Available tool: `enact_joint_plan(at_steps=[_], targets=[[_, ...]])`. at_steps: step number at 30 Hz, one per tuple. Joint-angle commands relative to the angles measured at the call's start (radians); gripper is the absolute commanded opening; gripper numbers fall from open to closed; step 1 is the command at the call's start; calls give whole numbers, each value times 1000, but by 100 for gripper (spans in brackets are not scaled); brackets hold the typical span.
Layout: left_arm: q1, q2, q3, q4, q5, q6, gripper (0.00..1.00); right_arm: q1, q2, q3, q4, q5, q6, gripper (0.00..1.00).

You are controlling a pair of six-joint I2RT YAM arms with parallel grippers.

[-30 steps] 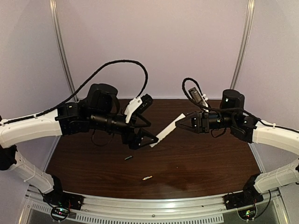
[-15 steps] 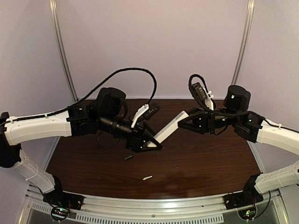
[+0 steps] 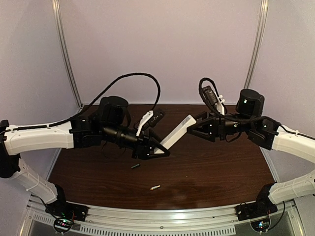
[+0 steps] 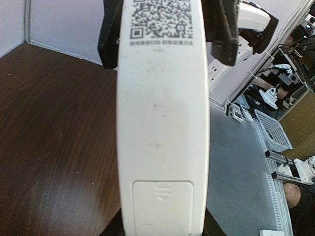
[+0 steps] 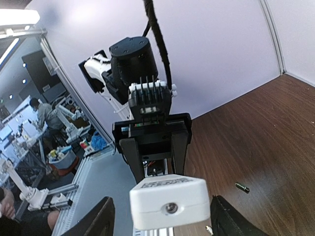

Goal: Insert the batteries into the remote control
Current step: Pass from the right arm to the left, then pass from the left arm to the right

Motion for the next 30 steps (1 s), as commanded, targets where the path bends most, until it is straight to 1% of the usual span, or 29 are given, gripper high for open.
enact_joint_plan(at_steps=[1, 2, 3, 5, 7, 8, 9, 11, 13, 16, 21, 23, 30], targets=[[1, -62, -28, 58, -254, 48, 15, 6, -42, 40, -69, 157, 4, 76], [-3, -65, -33, 52, -322, 59, 13, 6, -42, 42, -77, 192, 20, 84], [-9, -67, -38, 49, -374, 73, 12, 6, -34, 49, -96, 221, 32, 88], [-32, -62, -36, 33, -488, 112, 10, 6, -12, 59, -125, 265, 64, 92], [-69, -43, -18, 3, -612, 161, 9, 6, 15, 61, -143, 309, 116, 95], [-82, -26, -3, -13, -693, 182, 8, 6, 26, 51, -119, 312, 161, 95], [-94, -16, 6, -24, -740, 196, 7, 6, 35, 44, -94, 315, 195, 95], [-116, 0, 15, -30, -815, 217, 7, 6, 39, 9, -18, 305, 264, 97], [-128, 9, 20, -30, -850, 226, 6, 6, 39, -3, 7, 329, 300, 97], [-149, 26, 28, -26, -895, 239, 6, 6, 44, -2, -11, 370, 316, 94], [-182, 62, 51, -24, -986, 256, 6, 7, 70, -24, 31, 379, 389, 76], [-191, 67, 53, -13, -1009, 256, 6, 7, 80, -34, 48, 379, 406, 70], [-207, 83, 72, -5, -1049, 274, 5, 9, 105, -67, 99, 389, 447, 65]])
